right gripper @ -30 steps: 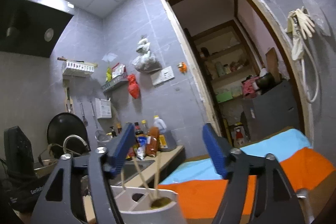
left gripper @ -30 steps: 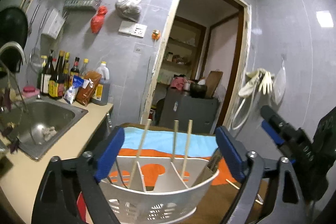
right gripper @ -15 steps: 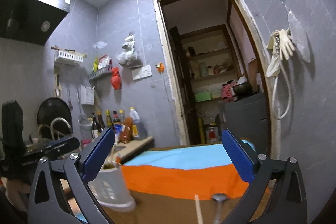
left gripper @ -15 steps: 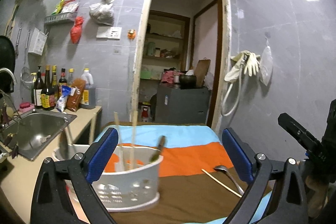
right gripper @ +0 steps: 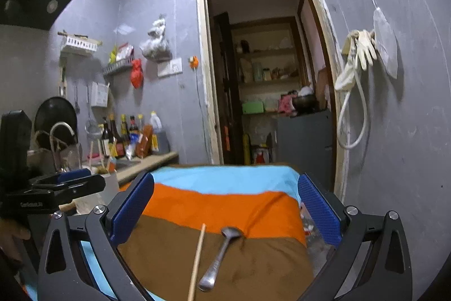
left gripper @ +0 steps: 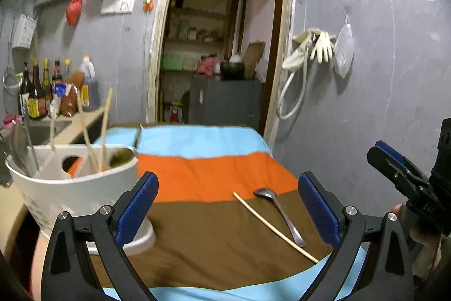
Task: Organize utensils
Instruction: 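Open both tools and move them back toward the spoon and chopstick, then grasp the wooden chopstick with the left tool while the right tool grasps the silver spoon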
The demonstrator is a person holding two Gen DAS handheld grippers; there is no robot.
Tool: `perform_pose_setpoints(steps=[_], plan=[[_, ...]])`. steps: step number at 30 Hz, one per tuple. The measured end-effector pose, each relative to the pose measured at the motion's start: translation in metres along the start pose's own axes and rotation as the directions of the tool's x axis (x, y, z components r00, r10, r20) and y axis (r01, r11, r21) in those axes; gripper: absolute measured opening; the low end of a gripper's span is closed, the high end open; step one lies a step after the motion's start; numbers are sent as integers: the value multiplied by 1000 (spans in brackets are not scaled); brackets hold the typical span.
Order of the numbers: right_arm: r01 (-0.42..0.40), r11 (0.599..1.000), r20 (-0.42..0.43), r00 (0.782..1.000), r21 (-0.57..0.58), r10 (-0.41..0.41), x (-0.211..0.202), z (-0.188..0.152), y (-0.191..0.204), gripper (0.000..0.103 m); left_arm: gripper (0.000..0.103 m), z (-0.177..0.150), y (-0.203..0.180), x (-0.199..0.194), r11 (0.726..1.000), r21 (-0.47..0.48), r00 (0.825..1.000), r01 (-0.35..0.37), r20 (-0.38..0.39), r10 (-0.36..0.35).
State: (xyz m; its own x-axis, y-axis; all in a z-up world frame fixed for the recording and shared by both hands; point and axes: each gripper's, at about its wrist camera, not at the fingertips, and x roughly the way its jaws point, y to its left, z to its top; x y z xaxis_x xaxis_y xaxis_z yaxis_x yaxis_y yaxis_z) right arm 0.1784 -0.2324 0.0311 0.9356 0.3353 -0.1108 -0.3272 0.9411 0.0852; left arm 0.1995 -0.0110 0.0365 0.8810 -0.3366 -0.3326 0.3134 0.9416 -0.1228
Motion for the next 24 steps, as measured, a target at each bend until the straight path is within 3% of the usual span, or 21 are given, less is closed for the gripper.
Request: perform_pose_setpoints(steps=[6, 12, 15, 17, 24], plan=[[-2, 1000, -72, 997, 14, 3, 15, -13, -14, 103, 97, -10, -1, 30, 1000, -24, 995, -1, -98, -1], [-18, 999, -198, 980, 39, 25, 39, -20, -25, 103, 96, -13, 1, 63, 995, -66, 967, 71, -241, -85], [-29, 998, -283, 958, 64, 46, 55, -27, -33, 98, 89, -12, 3, 79, 990, -98, 943, 104, -308, -129], [-37, 995, -348, 935, 94, 67, 68, -32, -39, 90, 70, -13, 3, 94, 983, -129, 919, 131, -357, -169], [-37, 981, -484, 866, 189, 126, 97, -49, -59, 71, 45, -18, 10, 133, 957, -231, 833, 176, -483, -270]])
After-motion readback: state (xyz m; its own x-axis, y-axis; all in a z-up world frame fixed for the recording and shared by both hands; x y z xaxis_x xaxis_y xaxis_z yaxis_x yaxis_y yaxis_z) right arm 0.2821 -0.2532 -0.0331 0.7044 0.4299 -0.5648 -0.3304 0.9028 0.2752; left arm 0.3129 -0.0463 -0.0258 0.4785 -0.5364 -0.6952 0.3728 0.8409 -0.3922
